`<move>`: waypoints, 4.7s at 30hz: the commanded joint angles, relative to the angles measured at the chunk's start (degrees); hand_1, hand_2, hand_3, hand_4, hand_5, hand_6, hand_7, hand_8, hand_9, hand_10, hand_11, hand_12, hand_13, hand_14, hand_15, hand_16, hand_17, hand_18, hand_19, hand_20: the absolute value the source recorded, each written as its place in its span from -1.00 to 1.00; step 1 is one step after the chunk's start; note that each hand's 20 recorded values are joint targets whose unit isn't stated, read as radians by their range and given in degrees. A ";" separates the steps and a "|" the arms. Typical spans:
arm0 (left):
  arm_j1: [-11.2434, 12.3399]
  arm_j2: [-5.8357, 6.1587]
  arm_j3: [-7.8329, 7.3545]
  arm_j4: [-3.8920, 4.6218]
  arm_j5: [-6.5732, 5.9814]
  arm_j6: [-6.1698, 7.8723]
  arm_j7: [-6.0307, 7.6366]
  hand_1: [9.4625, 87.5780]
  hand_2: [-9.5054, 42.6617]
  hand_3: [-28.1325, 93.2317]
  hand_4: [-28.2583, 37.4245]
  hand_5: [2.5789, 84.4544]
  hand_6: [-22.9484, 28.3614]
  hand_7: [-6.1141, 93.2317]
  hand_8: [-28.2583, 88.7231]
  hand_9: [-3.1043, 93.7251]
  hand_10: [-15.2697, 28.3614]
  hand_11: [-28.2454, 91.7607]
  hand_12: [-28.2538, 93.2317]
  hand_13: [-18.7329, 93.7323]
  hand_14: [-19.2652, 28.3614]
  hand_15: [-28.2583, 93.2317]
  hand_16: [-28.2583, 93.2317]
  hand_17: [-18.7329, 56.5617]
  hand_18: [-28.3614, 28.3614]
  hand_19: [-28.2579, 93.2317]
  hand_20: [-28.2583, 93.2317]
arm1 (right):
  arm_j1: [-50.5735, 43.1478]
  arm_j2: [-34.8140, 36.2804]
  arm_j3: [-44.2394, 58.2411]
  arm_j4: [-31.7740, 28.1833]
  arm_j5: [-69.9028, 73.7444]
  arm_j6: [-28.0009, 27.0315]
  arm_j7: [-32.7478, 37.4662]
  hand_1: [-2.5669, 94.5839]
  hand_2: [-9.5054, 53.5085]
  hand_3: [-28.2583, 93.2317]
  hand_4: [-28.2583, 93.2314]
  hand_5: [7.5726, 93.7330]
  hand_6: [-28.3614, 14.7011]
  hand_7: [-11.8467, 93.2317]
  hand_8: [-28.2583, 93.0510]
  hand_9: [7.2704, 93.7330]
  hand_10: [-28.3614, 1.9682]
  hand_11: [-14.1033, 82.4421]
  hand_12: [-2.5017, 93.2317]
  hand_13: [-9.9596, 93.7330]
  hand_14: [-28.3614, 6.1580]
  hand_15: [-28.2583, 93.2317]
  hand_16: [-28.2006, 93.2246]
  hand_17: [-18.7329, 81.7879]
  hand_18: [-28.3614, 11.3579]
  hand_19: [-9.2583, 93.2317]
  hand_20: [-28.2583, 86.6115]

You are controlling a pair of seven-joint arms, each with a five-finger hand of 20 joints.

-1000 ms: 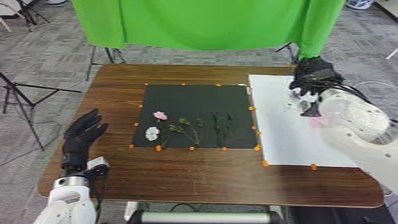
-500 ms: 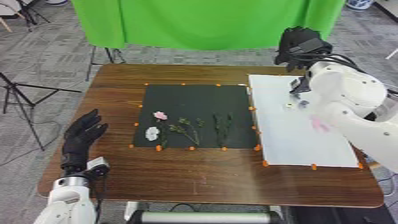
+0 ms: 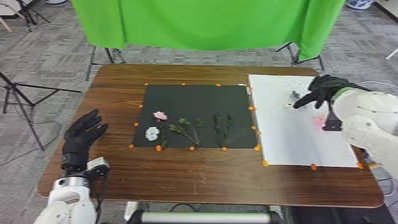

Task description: Arrange flowers

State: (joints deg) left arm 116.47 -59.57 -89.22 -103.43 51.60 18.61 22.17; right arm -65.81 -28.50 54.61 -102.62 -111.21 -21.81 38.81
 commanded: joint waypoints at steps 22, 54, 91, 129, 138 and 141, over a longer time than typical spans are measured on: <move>0.17 -0.56 0.18 0.32 0.07 -1.03 -1.21 -0.18 -1.00 0.58 -0.53 -0.06 -0.15 -0.43 -0.70 -0.15 0.20 -0.15 -0.34 0.04 0.47 -0.08 -0.56 -0.10 0.50 -0.10 -0.13 | -18.80 -2.77 4.80 4.12 -5.99 22.31 0.21 0.11 -0.99 0.48 -0.82 0.33 0.24 -0.49 -0.51 0.69 -0.04 -0.45 -0.60 0.99 0.43 0.40 -0.05 0.68 -0.23 1.00 0.42; 1.04 -0.48 0.23 -0.54 -0.90 -0.06 -0.34 -0.24 -0.99 0.61 -0.55 -0.04 -0.12 -0.44 -0.70 -0.15 0.21 -0.15 -0.34 0.03 0.48 -0.08 -0.56 -0.20 0.49 -0.19 -0.17 | 41.94 -14.83 -44.59 0.88 -4.03 23.02 -25.37 0.35 -0.97 0.44 -0.86 0.62 0.33 -0.39 -0.43 0.74 0.14 -0.64 -0.31 0.96 0.55 0.48 -0.01 0.68 -0.16 1.00 0.55; -2.26 -0.35 1.44 1.52 -0.03 -3.19 -2.14 -0.27 -0.99 0.62 -0.56 -0.02 -0.14 -0.45 -0.69 -0.16 0.20 -0.17 -0.33 -0.01 0.48 -0.06 -0.55 -0.28 0.51 -0.24 -0.19 | 36.36 -35.89 -50.49 14.67 -1.94 22.04 -28.13 0.24 -0.93 0.48 -0.89 0.55 0.51 -0.26 -0.50 0.19 0.16 -0.54 -0.64 0.83 0.55 0.51 -0.07 0.56 -0.14 1.00 0.46; -2.62 -0.47 1.45 1.67 0.10 -3.67 -2.29 -0.28 -0.99 0.61 -0.56 -0.03 -0.12 -0.47 -0.68 -0.16 0.20 -0.18 -0.33 -0.01 0.49 -0.06 -0.55 -0.31 0.52 -0.24 -0.19 | 35.93 -35.82 -47.09 18.01 0.37 14.23 -25.71 -0.10 -1.00 0.60 -0.82 0.22 0.48 -0.38 -0.69 0.11 0.05 -0.55 -0.63 0.81 0.44 0.48 -0.08 0.51 -0.23 1.00 0.40; -1.57 -0.18 1.08 1.04 -0.17 -3.11 -2.25 -0.28 -1.00 0.62 -0.56 -0.03 -0.12 -0.46 -0.68 -0.16 0.20 -0.18 -0.33 -0.01 0.48 -0.06 -0.55 -0.31 0.52 -0.24 -0.19 | 37.16 -31.95 -40.22 12.93 3.85 10.80 -26.93 -0.18 -1.00 0.58 -0.81 0.10 0.45 -0.42 -0.71 0.04 0.05 -0.56 -0.63 0.79 0.41 0.47 -0.09 0.49 -0.27 1.00 0.37; -1.27 -0.27 1.01 0.83 -0.18 -2.90 -2.15 -0.28 -1.00 0.61 -0.56 -0.03 -0.12 -0.46 -0.68 -0.16 0.20 -0.18 -0.33 -0.01 0.48 -0.06 -0.54 -0.31 0.52 -0.24 -0.19 | 37.48 -29.32 -36.94 10.14 4.28 8.88 -26.95 -0.19 -1.00 0.57 -0.80 0.09 0.44 -0.43 -0.70 0.01 0.03 -0.57 -0.63 0.79 0.40 0.46 -0.09 0.48 -0.28 1.00 0.36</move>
State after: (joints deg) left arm 113.73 -59.57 -87.94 -102.20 51.42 15.50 20.48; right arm -30.91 -62.42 11.59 -87.92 -106.75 -9.57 12.87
